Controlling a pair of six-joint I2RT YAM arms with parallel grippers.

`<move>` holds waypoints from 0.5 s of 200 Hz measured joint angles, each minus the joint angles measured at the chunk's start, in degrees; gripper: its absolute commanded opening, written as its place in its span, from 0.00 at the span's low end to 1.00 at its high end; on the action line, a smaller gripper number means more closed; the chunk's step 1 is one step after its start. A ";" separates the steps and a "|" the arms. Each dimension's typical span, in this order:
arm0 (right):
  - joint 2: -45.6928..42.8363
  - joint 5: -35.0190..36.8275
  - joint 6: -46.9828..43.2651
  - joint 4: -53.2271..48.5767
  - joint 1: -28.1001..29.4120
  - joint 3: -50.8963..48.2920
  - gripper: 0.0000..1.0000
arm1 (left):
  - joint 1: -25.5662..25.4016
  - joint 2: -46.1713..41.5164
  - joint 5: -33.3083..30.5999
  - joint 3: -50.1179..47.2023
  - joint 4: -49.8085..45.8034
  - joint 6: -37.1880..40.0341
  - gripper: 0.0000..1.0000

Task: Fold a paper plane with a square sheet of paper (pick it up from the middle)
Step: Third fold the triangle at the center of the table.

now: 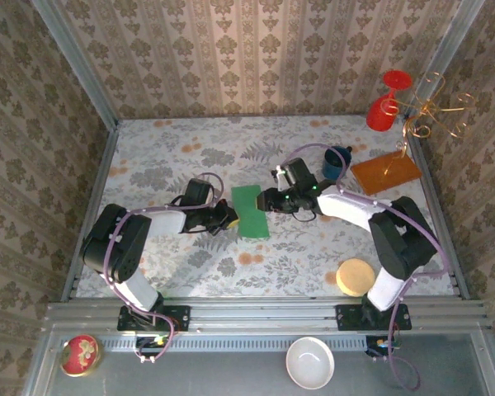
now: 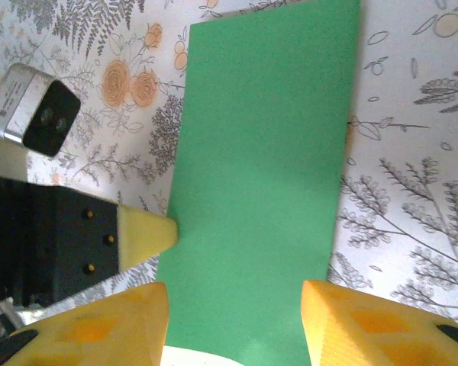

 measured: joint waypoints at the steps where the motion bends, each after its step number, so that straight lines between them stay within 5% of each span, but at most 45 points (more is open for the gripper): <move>1: -0.09 0.13 -0.13 0.04 0.04 -0.09 0.57 | 0.00 0.00 0.00 0.00 0.02 -0.04 0.00; 100: -7.76 12.72 -21.22 11.80 12.74 -13.60 0.66 | 0.76 -2.10 1.31 1.53 -3.56 -5.51 0.00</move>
